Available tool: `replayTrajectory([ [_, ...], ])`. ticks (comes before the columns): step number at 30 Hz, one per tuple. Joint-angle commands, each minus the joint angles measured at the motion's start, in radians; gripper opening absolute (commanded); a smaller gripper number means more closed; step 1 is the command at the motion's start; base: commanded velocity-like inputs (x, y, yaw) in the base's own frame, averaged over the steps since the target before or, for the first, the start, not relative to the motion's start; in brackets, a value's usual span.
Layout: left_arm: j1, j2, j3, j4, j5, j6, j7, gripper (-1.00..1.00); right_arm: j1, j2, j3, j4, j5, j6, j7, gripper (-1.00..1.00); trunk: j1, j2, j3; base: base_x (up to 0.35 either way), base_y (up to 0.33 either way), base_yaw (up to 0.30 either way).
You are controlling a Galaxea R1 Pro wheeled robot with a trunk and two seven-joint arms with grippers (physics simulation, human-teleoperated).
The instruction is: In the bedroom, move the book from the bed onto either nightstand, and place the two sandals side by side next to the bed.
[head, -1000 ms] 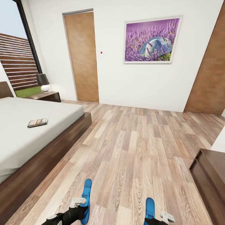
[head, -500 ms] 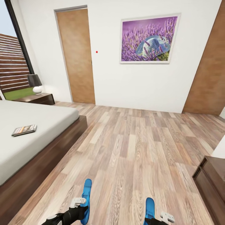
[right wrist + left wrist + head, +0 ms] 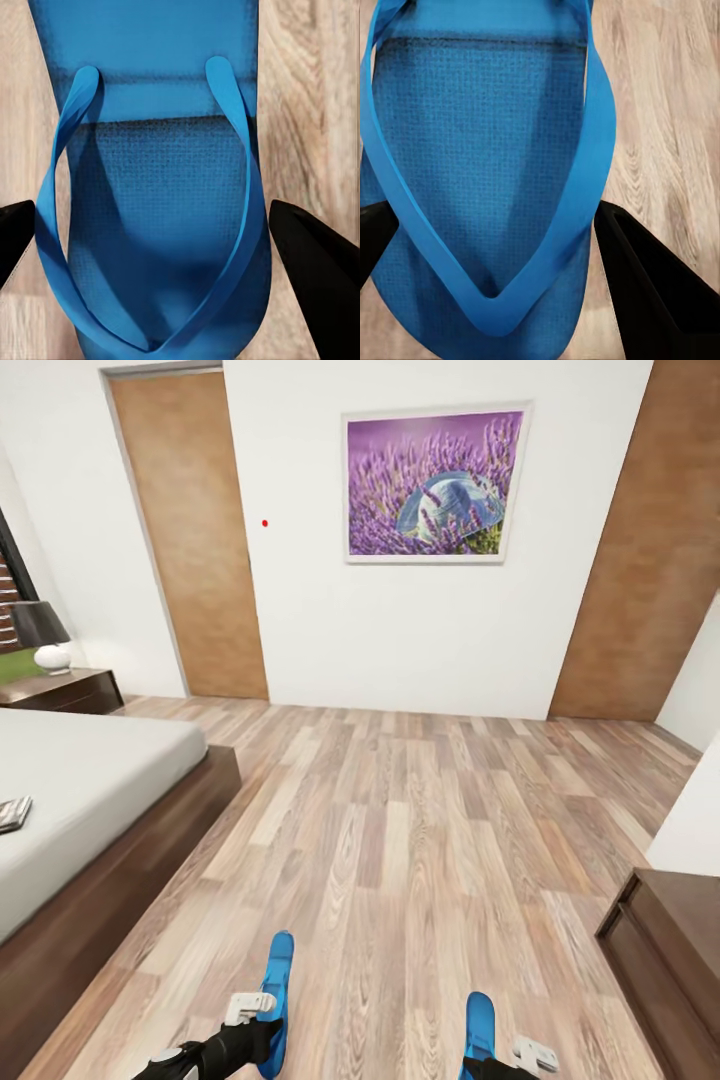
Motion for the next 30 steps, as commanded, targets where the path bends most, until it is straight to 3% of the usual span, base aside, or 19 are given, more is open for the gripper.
replayTrajectory([
  [1, -0.001, 0.001, -0.007, 0.001, 0.007, -0.005, -0.002, -1.00, 0.000, 0.000, 0.007, -0.001, -0.011, 0.004, 0.002, -1.00, 0.000, 0.000, -0.001, 0.321, -0.079, -0.061],
  [10, -0.001, 0.001, -0.006, 0.001, 0.007, -0.006, -0.002, -1.00, 0.000, 0.000, 0.007, -0.001, -0.011, 0.004, 0.002, -1.00, 0.000, 0.000, -0.001, 0.295, -0.081, -0.010],
  [18, -0.001, 0.001, -0.006, 0.001, 0.007, -0.006, -0.002, -1.00, 0.000, 0.000, 0.007, -0.001, -0.011, 0.005, 0.002, -1.00, 0.000, 0.000, -0.001, 0.045, -0.014, -0.008],
  [25, -0.001, 0.001, -0.006, 0.001, 0.007, -0.006, -0.002, -1.00, 0.000, 0.000, 0.007, -0.001, -0.011, 0.006, 0.003, -1.00, 0.000, 0.000, -0.001, 0.020, 0.000, -0.186],
  [30, -0.001, 0.001, -0.006, 0.001, 0.007, -0.005, -0.002, -1.00, 0.000, 0.000, 0.007, -0.001, -0.009, 0.005, 0.002, -1.00, 0.000, 0.000, -0.001, 0.248, 0.000, -0.148],
])
